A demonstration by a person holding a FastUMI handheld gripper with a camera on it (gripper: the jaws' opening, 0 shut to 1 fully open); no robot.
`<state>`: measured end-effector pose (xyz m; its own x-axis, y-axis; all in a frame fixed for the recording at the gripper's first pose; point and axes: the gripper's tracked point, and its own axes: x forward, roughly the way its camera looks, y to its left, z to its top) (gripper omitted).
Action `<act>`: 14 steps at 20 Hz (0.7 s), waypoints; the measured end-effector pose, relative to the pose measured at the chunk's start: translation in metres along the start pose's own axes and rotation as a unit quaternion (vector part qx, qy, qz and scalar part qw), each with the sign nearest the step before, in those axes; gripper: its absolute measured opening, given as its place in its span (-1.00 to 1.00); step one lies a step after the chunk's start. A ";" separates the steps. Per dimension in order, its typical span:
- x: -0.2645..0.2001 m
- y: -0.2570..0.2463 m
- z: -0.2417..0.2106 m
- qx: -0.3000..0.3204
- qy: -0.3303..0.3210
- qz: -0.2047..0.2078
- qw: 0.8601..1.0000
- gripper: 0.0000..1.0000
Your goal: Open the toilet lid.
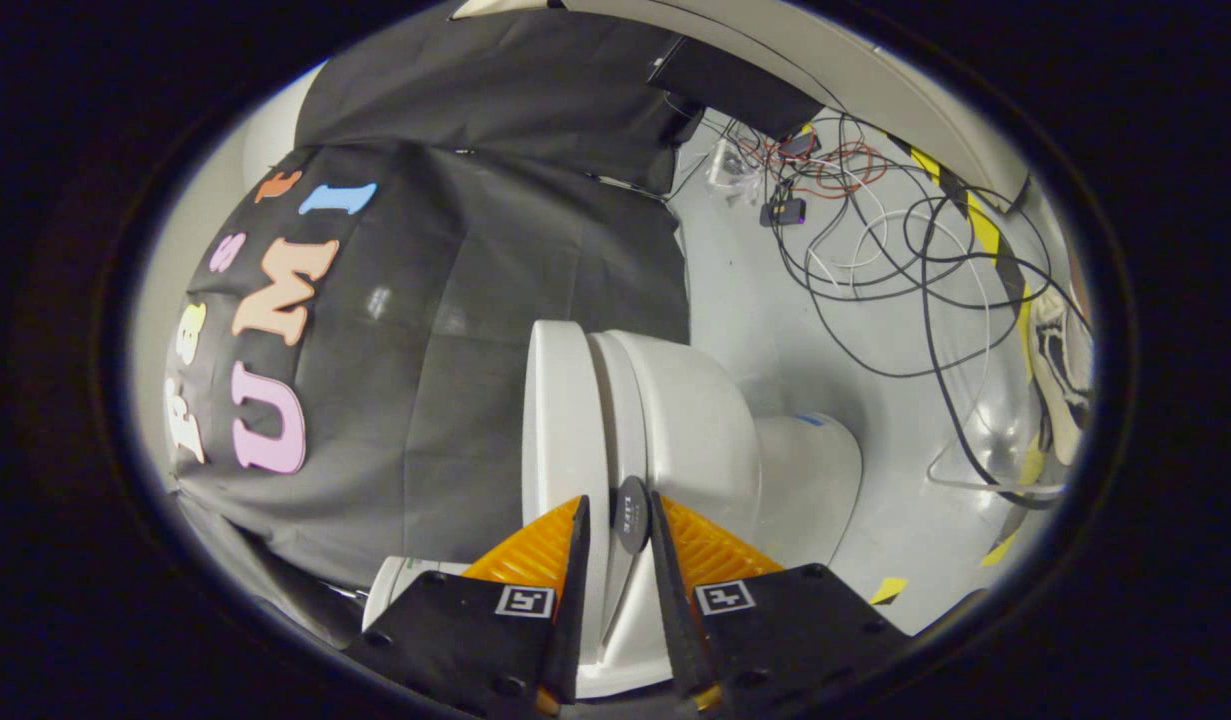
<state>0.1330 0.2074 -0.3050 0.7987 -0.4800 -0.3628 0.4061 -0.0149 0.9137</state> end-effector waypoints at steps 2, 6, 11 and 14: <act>0.002 0.001 0.002 0.003 -0.002 0.004 1.000 -0.26; 0.005 -0.001 0.004 0.013 -0.003 0.011 1.000 -0.26; 0.011 -0.002 0.008 0.041 -0.011 0.026 0.999 -0.26; 0.020 -0.001 0.012 0.044 -0.008 0.025 0.999 -0.26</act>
<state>0.1433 0.1867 -0.3110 0.8095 -0.4954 -0.3150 0.3259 -0.0672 0.9430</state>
